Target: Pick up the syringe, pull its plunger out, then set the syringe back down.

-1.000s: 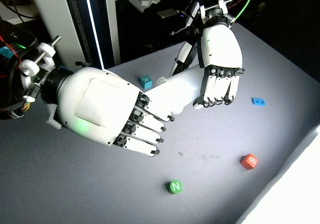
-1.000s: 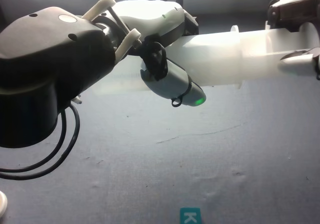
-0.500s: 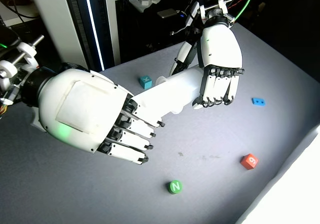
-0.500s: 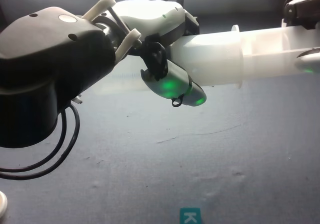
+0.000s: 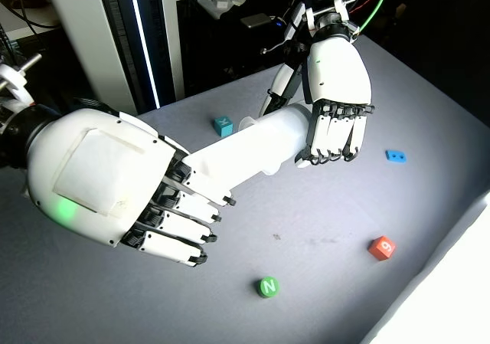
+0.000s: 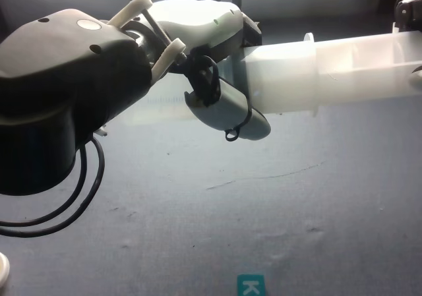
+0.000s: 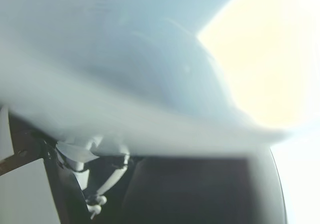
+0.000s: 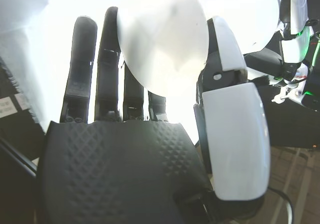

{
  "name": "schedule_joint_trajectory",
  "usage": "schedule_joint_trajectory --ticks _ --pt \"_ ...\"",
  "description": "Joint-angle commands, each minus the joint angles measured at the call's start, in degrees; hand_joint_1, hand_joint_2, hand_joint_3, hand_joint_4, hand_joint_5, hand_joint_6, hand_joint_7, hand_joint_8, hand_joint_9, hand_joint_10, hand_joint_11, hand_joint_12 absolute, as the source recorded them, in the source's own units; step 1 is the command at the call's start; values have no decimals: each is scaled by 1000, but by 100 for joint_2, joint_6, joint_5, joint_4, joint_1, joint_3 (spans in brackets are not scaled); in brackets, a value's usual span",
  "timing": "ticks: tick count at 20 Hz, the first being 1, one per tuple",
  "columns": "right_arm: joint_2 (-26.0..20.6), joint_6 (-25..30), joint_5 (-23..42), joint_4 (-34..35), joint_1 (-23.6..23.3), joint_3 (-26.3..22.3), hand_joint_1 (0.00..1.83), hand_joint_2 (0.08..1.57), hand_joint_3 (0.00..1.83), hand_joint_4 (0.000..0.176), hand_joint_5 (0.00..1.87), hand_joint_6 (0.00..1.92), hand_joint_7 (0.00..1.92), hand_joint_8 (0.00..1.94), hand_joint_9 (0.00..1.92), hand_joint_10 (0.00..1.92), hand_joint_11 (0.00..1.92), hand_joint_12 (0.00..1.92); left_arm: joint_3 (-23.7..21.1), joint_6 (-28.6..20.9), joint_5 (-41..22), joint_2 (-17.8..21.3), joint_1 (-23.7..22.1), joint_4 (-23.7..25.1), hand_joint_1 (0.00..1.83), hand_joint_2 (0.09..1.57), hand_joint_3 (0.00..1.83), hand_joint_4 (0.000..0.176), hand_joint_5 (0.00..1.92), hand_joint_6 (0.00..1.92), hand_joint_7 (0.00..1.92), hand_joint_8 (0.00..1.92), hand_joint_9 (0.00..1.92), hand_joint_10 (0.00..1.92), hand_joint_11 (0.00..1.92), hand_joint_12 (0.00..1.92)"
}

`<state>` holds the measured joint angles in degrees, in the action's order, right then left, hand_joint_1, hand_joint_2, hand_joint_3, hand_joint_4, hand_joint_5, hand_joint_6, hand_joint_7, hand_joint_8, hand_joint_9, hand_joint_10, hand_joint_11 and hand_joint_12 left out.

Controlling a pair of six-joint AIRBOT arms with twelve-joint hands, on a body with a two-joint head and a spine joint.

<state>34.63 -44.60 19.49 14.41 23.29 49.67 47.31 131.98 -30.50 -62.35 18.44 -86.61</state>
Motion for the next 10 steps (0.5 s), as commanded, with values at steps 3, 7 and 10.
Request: schedule_joint_trajectory --ticks 3,7,10 --pt "-141 -30 721 166 -80 73 1131 1281 0 0 619 1481 744 1460 554 1362 295 1642 -5 103 -239 39 -58 281 1314 1218 1 0 834 1068 740 1536 670 1443 402 1450" --pt "-158 -30 726 166 -81 74 1123 1290 0 0 636 1439 704 1538 526 1397 280 1643 -21 103 -254 39 -60 274 1229 1214 0 0 851 1030 762 1534 659 1346 373 1473" --pt "-157 -30 724 166 -79 72 1116 1294 1 3 615 1502 707 1506 522 1418 286 1680 -23 103 -260 39 -65 270 1208 1217 1 0 855 1025 751 1561 661 1307 395 1455"
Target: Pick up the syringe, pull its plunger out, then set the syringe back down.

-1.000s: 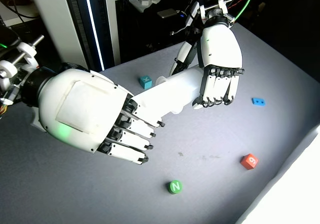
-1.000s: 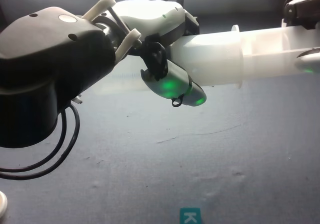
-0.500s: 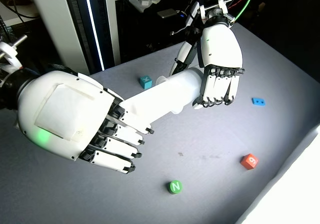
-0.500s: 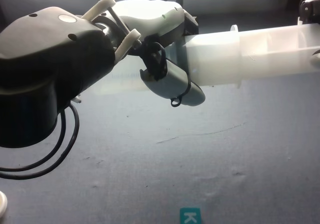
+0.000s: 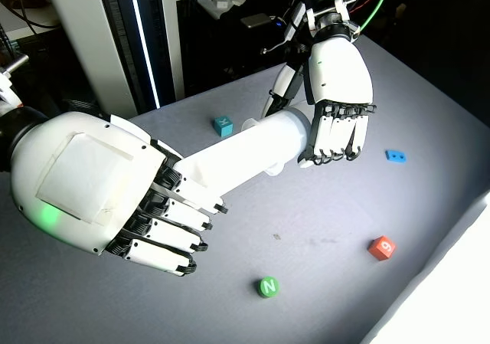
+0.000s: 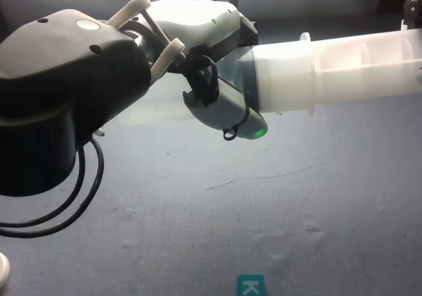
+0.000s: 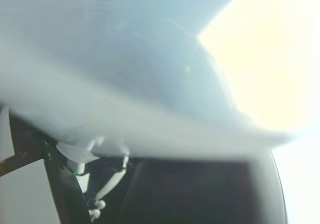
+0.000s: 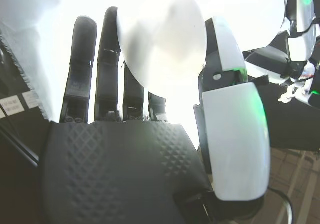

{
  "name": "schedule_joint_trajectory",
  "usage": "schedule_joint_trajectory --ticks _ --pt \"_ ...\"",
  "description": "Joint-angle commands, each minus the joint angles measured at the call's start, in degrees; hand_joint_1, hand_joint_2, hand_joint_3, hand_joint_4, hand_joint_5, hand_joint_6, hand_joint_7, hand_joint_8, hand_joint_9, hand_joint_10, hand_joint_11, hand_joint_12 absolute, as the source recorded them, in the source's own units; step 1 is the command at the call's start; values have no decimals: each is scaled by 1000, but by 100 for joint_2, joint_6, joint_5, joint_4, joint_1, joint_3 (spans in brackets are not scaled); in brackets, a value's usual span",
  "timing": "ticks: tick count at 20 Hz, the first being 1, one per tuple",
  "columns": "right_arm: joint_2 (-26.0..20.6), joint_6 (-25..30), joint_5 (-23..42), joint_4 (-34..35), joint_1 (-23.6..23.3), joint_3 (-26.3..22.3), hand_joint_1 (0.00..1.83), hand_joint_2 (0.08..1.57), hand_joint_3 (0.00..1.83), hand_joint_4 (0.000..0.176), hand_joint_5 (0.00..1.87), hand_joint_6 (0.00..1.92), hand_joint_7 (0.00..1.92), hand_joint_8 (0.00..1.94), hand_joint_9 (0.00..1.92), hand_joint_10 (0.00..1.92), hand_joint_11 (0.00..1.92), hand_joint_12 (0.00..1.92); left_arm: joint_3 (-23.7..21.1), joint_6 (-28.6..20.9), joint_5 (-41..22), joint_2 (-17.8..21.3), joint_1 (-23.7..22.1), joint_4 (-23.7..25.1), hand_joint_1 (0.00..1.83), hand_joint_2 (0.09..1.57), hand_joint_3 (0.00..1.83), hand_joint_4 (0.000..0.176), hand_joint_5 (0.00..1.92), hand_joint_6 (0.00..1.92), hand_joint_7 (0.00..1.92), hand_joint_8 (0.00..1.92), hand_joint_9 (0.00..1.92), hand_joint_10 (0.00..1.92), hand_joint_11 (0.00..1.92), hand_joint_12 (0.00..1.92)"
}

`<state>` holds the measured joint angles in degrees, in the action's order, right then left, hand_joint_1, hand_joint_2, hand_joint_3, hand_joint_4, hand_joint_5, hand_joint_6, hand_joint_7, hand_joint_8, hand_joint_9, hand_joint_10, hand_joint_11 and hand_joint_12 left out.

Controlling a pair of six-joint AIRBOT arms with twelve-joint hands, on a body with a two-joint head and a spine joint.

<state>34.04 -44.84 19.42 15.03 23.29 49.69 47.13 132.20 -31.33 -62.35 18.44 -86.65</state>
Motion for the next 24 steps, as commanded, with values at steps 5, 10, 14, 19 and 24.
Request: schedule_joint_trajectory --ticks 5,10,14,19,24 --pt "-97 -6 740 106 -78 71 1143 1263 0 0 666 1397 763 1447 560 1333 286 1639 -8 127 -179 39 -88 255 1220 1211 0 0 884 959 750 1581 675 1331 428 1433" --pt "-95 -1 728 106 -75 69 296 917 0 0 11 19 74 16 77 72 0 423 -15 181 -191 37 -98 203 1227 1194 0 0 919 925 772 1538 670 1367 413 1477" --pt "-95 10 727 106 -73 68 260 713 0 0 0 0 0 0 0 0 0 0 -17 181 -191 38 -98 203 1219 1209 2 0 875 971 759 1566 653 1330 398 1476" --pt "-94 10 714 106 -67 68 216 709 0 0 0 0 0 0 0 0 0 0 -16 181 -191 38 -96 203 1211 1226 2 0 845 1027 732 1609 640 1366 391 1472" --pt "-94 10 711 105 -60 68 220 703 0 0 0 0 0 0 0 0 0 0 20 209 -173 39 -75 222 1218 1200 0 0 898 963 768 1532 679 1314 423 1462"
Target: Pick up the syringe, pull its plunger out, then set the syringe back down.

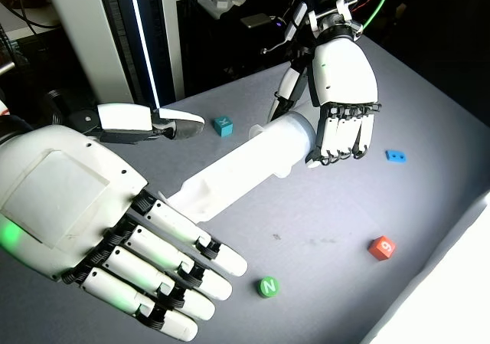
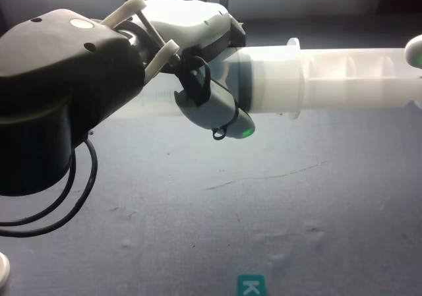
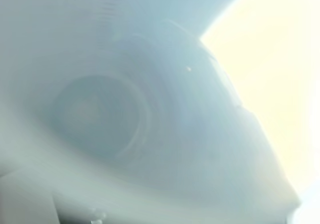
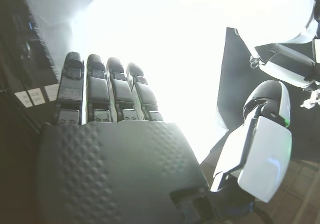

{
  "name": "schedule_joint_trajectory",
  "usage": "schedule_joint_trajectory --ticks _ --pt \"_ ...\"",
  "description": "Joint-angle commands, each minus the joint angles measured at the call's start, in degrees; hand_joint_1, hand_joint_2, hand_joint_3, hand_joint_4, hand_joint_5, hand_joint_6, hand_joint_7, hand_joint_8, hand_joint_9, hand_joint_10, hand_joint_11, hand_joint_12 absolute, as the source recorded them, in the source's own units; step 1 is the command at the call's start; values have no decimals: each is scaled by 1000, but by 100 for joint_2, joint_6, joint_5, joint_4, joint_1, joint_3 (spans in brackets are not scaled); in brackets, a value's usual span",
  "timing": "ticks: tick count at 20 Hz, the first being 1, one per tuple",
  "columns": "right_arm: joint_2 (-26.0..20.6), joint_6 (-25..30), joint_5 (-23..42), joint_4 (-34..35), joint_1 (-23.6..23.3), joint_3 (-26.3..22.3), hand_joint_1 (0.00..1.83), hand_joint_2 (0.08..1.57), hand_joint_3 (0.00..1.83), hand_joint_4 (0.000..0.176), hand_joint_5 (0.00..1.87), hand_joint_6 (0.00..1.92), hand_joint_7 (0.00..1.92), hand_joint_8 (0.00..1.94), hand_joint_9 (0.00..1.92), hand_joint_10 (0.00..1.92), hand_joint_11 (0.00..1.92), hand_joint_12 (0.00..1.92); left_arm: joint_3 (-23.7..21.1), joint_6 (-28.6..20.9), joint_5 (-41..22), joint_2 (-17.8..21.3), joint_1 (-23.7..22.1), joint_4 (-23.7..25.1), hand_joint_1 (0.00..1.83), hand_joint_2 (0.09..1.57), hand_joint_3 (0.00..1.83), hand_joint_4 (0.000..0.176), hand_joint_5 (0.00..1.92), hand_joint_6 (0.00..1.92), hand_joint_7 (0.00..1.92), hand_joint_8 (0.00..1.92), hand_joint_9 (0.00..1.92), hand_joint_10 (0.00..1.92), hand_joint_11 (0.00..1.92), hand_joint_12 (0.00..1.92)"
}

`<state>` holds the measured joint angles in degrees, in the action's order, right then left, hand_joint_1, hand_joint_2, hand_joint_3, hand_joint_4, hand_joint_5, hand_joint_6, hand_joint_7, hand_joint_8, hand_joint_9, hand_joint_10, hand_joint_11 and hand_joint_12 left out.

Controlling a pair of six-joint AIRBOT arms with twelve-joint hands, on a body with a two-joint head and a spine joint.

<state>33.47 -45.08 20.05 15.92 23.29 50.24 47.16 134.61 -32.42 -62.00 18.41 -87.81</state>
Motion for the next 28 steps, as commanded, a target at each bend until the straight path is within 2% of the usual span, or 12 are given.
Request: schedule_joint_trajectory --ticks 1,4,7,9,13,18,19,20,24,25,28 --pt "-37 34 647 15 -59 13 232 700 0 0 0 0 0 0 0 0 0 0 33 -32 -51 4 -49 347 1222 1198 0 0 905 947 771 1535 680 1336 431 1459" --pt "-37 34 647 15 -56 12 244 706 0 0 0 0 0 0 0 0 0 0 83 -97 20 4 61 427 1213 1206 1 0 887 984 756 1550 643 1375 401 1496" --pt "-37 34 646 15 -52 12 250 721 0 0 0 0 0 0 0 0 0 0 128 -548 21 4 294 807 1206 1211 3 0 859 1024 765 1539 651 1316 391 1465" --pt "-37 34 645 15 -50 12 233 737 4 0 0 0 0 0 0 0 0 0 159 -860 21 4 494 1086 1219 1197 0 0 896 960 787 1511 681 1321 422 1476" --pt "-36 34 643 15 -47 12 254 740 4 0 0 0 0 0 0 0 0 0 224 -1371 19 1 844 1494 1216 1201 1 0 895 970 767 1535 669 1335 414 1475" --pt "-36 34 643 15 -40 11 283 744 4 0 0 0 0 0 0 0 0 0 380 -2417 -116 -78 1354 2160 1211 1224 1 0 850 1007 729 1612 611 1398 368 1505" --pt "-36 34 643 15 -40 11 205 762 12 0 0 0 0 0 0 0 0 0 393 -2526 -147 -94 1408 2209 1210 1227 2 0 849 1005 723 1622 611 1400 369 1505" --pt "-36 34 643 15 -40 11 238 744 3 0 0 0 0 0 0 0 0 0 412 -2749 -230 -119 1499 2307 1209 1213 0 0 853 1012 773 1536 648 1339 381 1494" --pt "-35 33 643 15 -28 11 257 751 4 0 0 0 0 0 0 0 0 0 458 -3325 -463 -212 1822 2569 1227 1195 0 0 906 926 787 1526 669 1355 415 1488" --pt "-35 32 643 15 -27 11 248 754 5 0 0 0 0 0 0 0 0 0 473 -3405 -465 -232 1870 2619 1214 1219 1 0 857 993 746 1593 626 1412 387 1520" --pt "-35 32 643 15 -22 11 232 751 3 0 0 0 0 0 0 0 0 0 541 -3735 -490 -355 2052 2826 1217 1211 0 0 872 967 761 1571 644 1367 417 1481"
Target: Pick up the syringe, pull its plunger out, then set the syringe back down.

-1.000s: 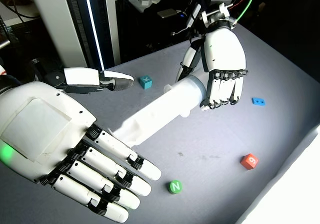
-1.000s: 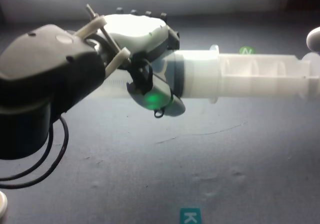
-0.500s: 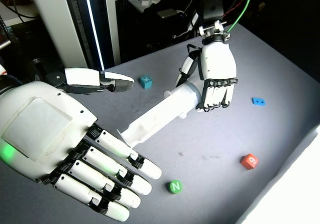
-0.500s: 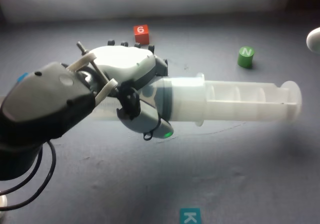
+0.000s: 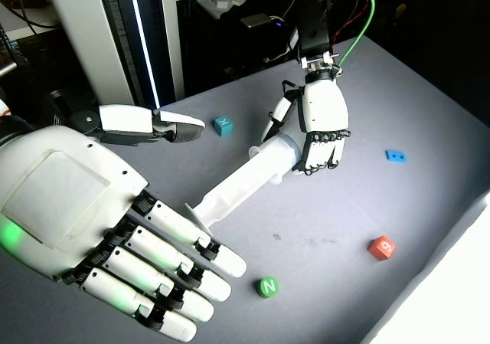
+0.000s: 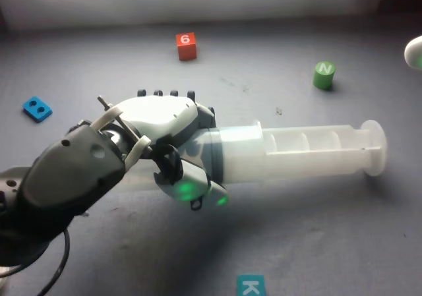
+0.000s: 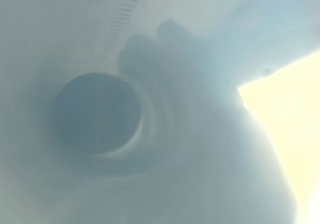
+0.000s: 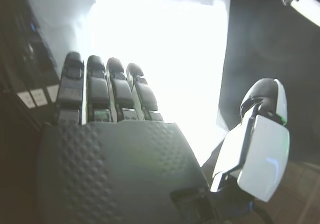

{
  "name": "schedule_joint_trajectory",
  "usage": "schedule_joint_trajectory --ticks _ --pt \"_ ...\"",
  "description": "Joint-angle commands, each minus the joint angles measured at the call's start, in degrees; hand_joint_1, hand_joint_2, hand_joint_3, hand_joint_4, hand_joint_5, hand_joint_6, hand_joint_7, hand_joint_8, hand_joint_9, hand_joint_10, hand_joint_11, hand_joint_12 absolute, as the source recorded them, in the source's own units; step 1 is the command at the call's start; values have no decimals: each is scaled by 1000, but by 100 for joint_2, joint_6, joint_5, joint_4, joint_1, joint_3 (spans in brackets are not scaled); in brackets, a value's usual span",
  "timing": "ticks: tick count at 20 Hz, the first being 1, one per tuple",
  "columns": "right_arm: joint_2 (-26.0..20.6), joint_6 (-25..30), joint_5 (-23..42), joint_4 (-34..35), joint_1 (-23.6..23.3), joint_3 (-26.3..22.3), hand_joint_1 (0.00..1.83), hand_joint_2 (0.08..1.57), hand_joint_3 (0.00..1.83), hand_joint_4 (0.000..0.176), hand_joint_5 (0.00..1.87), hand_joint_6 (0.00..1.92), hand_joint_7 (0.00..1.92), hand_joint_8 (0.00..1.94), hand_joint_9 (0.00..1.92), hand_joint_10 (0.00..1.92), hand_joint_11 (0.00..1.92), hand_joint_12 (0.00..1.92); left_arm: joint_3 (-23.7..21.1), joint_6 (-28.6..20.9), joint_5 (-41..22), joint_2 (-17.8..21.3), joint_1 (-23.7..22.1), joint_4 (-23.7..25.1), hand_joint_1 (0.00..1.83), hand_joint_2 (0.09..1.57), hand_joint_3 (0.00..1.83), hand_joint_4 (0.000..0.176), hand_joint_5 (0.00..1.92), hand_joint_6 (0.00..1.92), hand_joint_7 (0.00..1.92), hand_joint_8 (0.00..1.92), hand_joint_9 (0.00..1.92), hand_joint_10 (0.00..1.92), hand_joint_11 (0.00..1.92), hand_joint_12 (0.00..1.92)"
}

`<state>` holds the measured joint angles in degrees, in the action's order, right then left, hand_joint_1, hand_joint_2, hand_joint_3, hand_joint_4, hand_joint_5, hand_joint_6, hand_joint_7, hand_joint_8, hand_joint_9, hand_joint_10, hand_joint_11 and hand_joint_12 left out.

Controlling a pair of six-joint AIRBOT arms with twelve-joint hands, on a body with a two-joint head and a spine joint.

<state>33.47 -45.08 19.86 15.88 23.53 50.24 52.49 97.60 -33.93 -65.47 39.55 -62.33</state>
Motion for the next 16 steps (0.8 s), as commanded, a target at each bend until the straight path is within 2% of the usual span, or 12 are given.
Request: schedule_joint_trajectory --ticks 1,5,8,10,12,13,14,15,16 --pt "-35 32 663 19 -45 11 221 753 3 0 0 0 0 0 0 0 0 0 22 -90 -352 -43 -25 307 1215 1214 1 0 854 991 765 1569 643 1360 408 1485" --pt "-34 31 663 19 -40 11 208 758 5 0 0 0 0 0 0 0 0 0 36 -168 -404 -135 91 367 1199 1246 1 0 806 1041 702 1672 594 1459 372 1518" --pt "-33 28 661 19 -33 10 245 759 4 0 0 0 0 0 0 0 0 0 27 -172 -406 -147 149 402 1210 1226 0 0 841 999 738 1612 617 1411 384 1518" --pt "-33 27 661 19 -31 8 246 764 6 0 0 0 0 0 0 0 0 0 29 -172 -406 -147 164 411 1204 1238 0 0 838 988 703 1666 612 1490 403 1529" --pt "-33 26 660 19 -28 8 242 758 2 0 0 0 0 0 0 0 0 0 27 -172 -406 -146 169 416 1214 1219 0 0 820 1016 791 1550 625 1367 354 1509" --pt "-33 26 660 19 -27 8 283 750 0 0 0 0 0 0 0 0 0 0 23 -172 -406 -147 169 416 1201 1230 5 0 703 1193 830 1457 600 1314 319 1551" --pt "-33 25 660 19 -27 8 264 756 1 0 0 0 0 0 0 0 0 0 15 -172 -406 -147 170 416 889 1224 1 0 454 714 567 790 425 957 121 1510" --pt "-33 25 660 19 -26 7 280 762 4 0 0 0 0 0 0 0 0 0 10 -172 -406 -147 174 416 696 1214 0 0 357 358 484 334 371 586 23 1410" --pt "-33 23 660 19 -26 6 263 761 2 0 0 0 0 0 0 0 0 0 5 -172 -406 -147 178 416 532 1092 0 0 176 115 289 94 247 253 4 1016"
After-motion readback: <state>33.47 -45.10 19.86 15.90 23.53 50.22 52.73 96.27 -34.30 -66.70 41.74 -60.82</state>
